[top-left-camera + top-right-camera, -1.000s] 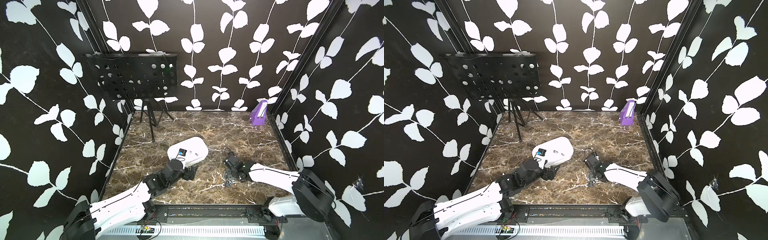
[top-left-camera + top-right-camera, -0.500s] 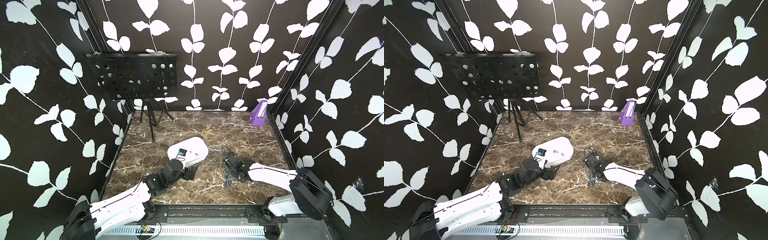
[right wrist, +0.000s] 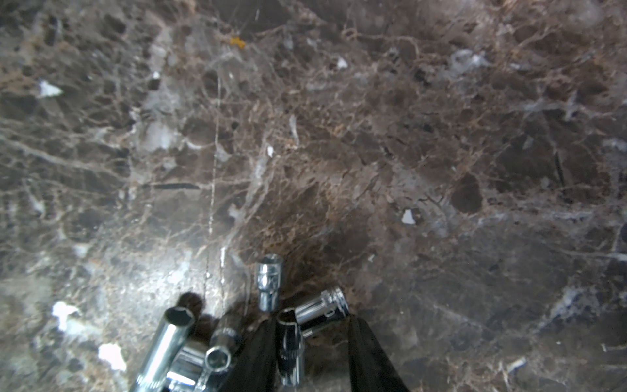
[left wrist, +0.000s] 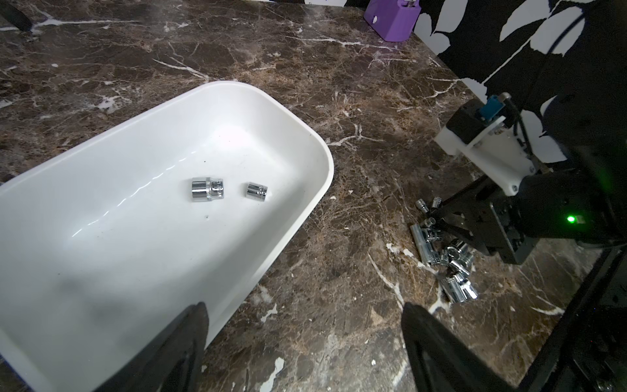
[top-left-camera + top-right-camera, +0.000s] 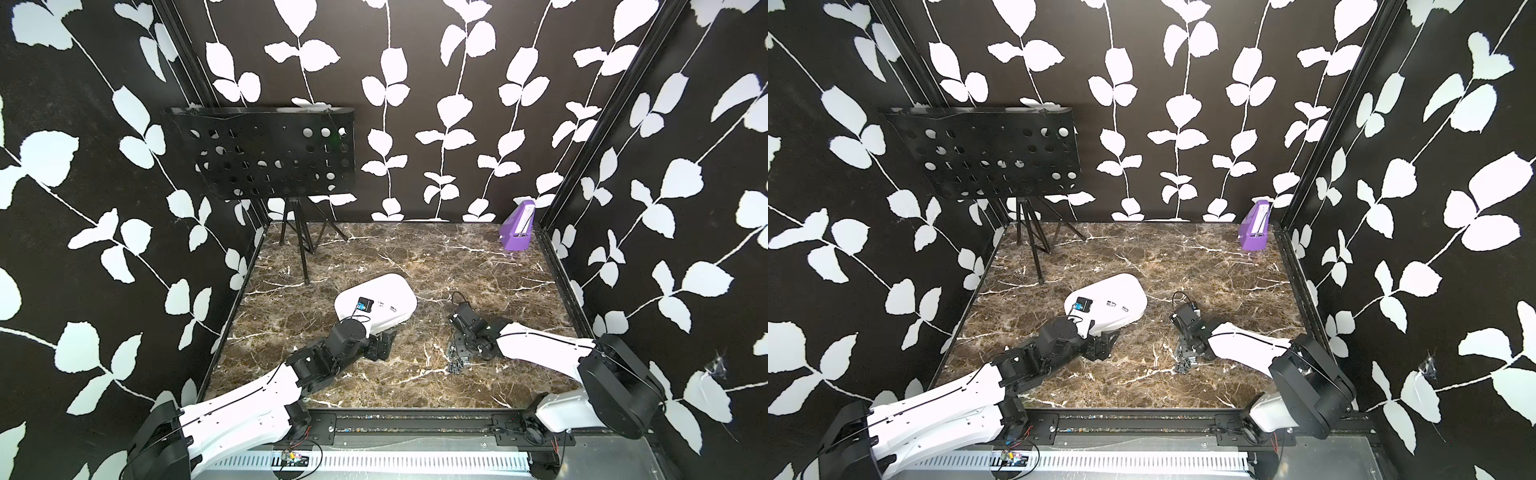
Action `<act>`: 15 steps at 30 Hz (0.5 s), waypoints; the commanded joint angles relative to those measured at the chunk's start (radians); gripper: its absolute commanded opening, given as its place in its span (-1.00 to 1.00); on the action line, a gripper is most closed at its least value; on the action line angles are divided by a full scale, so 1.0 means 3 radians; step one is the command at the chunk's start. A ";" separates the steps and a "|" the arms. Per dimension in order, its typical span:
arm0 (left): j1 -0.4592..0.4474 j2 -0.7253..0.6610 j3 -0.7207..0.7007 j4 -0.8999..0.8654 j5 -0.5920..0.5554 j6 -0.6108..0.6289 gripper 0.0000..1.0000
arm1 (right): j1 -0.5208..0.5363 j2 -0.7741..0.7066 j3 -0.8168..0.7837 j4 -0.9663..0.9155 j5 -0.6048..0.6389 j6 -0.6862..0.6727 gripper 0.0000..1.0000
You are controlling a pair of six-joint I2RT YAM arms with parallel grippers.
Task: Put the socket on the desktop into the storage box
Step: Pick up the socket head from the center of the board.
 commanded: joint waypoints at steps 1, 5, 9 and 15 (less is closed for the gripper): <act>-0.0022 -0.0040 -0.0031 -0.0012 -0.0008 -0.0016 0.79 | -0.0052 0.0101 0.0022 -0.0016 -0.0009 -0.0022 -0.23; -0.0022 -0.0060 -0.0029 -0.0018 -0.0015 -0.0018 0.79 | -0.0081 0.0134 0.0030 0.0006 -0.0045 -0.0022 -0.23; -0.0022 -0.0080 -0.0036 -0.0018 -0.0021 -0.0015 0.79 | -0.0121 0.0182 0.0033 0.0014 -0.0108 -0.0032 -0.22; -0.0022 -0.0077 -0.0037 -0.0019 -0.0017 -0.0021 0.79 | -0.0158 0.0189 0.0024 0.0064 -0.0210 -0.0047 -0.23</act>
